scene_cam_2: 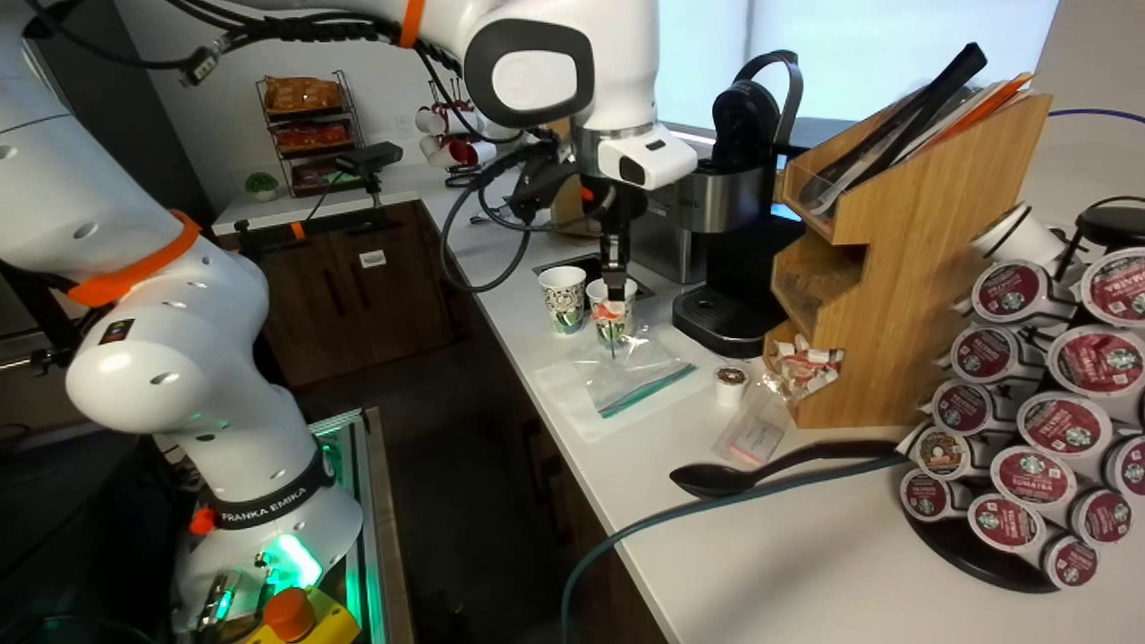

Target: Put the items on the table in the cup

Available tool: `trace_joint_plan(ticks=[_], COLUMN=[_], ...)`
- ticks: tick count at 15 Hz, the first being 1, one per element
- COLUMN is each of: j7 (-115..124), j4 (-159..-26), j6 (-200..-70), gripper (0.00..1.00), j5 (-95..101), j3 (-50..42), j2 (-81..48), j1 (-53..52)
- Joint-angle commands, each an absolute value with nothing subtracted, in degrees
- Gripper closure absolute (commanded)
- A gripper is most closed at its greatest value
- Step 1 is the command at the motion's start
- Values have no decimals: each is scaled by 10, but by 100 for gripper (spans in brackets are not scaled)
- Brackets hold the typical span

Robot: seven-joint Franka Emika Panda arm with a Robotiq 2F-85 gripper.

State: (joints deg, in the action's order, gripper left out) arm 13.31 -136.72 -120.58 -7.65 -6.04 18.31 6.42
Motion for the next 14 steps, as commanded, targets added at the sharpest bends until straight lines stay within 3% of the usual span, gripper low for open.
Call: trace_joint_plan(ticks=[1, 14], j7=[71, 72], j4=[-1400, -1389], j6=[-1151, -1166], gripper=[100, 100], j5=[-94, -117], j3=[-39, 31], j2=[258, 243], j1=[32, -31])
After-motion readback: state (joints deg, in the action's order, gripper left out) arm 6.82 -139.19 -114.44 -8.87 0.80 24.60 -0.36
